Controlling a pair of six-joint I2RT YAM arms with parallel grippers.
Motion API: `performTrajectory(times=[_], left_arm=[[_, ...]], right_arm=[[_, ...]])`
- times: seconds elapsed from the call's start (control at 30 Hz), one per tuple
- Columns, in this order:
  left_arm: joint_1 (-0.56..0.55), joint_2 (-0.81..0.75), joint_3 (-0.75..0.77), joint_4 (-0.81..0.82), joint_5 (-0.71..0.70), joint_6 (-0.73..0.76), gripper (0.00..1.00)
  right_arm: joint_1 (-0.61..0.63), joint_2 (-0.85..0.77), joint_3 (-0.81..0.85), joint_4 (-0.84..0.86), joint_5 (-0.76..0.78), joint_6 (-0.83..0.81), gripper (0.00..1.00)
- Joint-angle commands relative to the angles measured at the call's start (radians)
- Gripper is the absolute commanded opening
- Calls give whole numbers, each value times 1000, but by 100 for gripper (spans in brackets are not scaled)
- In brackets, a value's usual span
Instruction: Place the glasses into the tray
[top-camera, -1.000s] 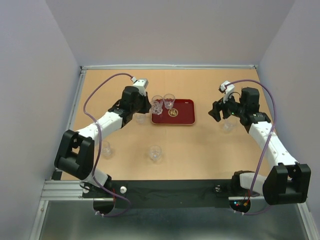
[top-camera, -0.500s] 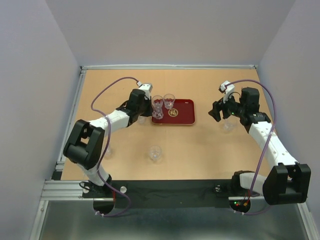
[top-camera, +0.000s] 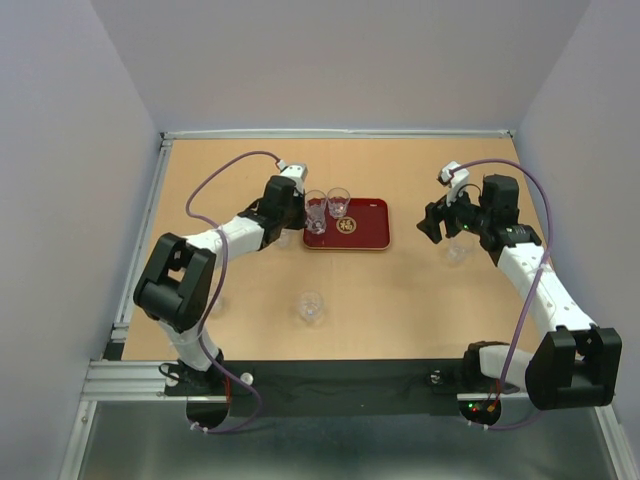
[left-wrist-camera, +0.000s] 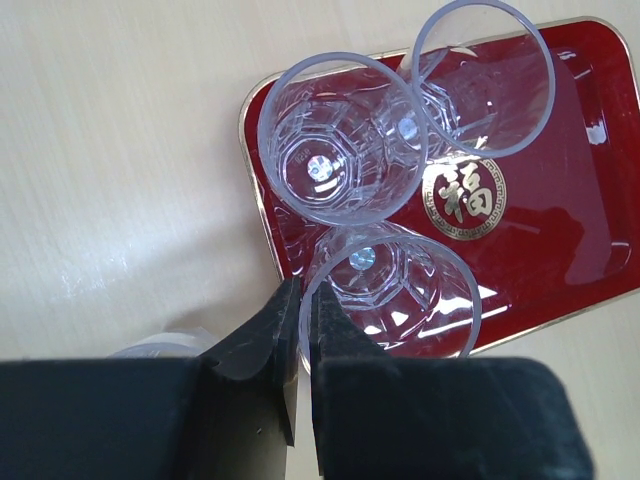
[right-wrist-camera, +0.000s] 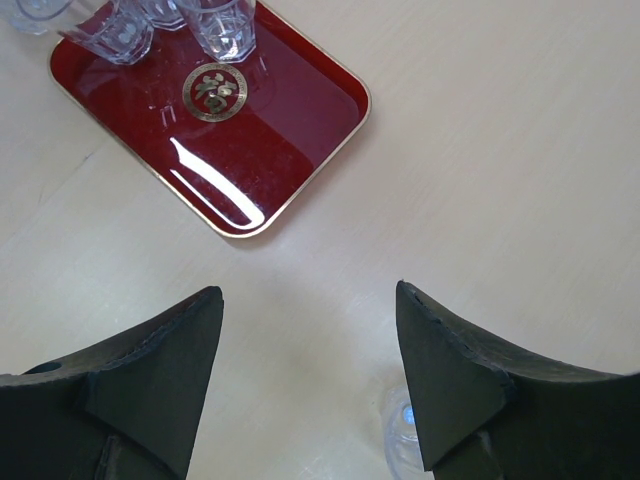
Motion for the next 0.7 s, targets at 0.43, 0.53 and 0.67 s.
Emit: performTrajectory(times=[0.43, 0.53, 0.67], left_arm=[[-27, -5, 91, 4, -78, 5, 28], [-30, -22, 89, -2, -86, 5, 36], [-30, -42, 92, -11, -89, 8, 44]], right_arm=[[3, -12, -6, 38, 12, -15, 75], [3, -10, -8, 36, 10, -15, 75], [1, -10, -8, 38, 13, -18, 75]])
